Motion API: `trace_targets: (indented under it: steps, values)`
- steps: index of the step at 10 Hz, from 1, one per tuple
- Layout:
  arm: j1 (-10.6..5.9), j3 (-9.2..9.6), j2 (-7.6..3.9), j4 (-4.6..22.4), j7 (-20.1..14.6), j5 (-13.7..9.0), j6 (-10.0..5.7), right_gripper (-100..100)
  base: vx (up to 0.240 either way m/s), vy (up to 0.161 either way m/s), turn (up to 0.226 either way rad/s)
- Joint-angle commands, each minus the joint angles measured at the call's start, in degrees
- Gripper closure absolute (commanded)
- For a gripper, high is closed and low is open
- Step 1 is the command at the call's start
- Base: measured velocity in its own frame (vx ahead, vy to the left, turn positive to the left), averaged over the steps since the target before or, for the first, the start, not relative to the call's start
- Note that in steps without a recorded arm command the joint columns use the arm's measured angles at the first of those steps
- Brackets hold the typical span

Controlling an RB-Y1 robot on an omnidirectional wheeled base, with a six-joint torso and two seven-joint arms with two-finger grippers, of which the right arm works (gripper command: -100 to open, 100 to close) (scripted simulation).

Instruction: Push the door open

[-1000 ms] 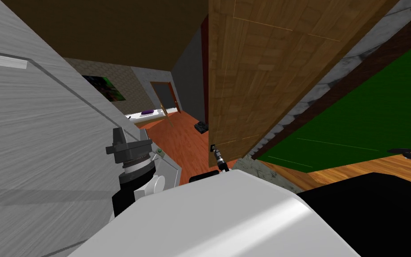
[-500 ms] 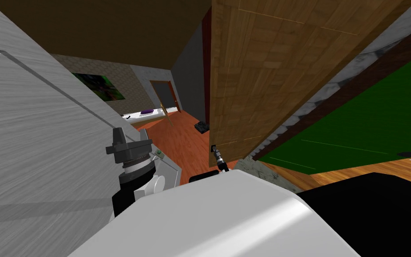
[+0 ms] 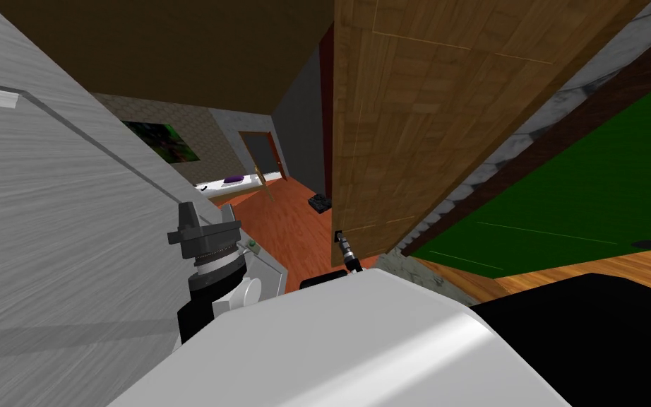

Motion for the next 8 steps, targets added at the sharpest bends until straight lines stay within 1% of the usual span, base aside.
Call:
trace_targets:
  steps: [1, 3, 5, 6, 7, 8]
  values:
    - [-0.4, -1.15, -0.59, -0.56, 0.26, -0.4, -0.12, 100, 0.222, -0.008, -0.052]
    - [-0.65, -2.21, -0.84, -0.42, 0.63, -0.79, -0.07, 100, 0.203, -0.002, -0.066]
    - [-0.94, -3.49, -1.01, -0.24, 1.09, -1.25, 0.0, 100, 0.213, 0.005, -0.117]
    - [-0.08, -2.64, -1.22, -0.94, 1.79, -1.19, 0.24, -100, -0.01, 0.015, -0.17]
    - [-0.08, -2.64, -1.22, -0.94, 1.79, -1.19, 0.24, -100, -0.163, 0.004, -0.075]
    - [0.26, -2.52, -0.91, -1.28, 2.23, -1.26, 0.33, -100, -0.194, 0.014, -0.053]
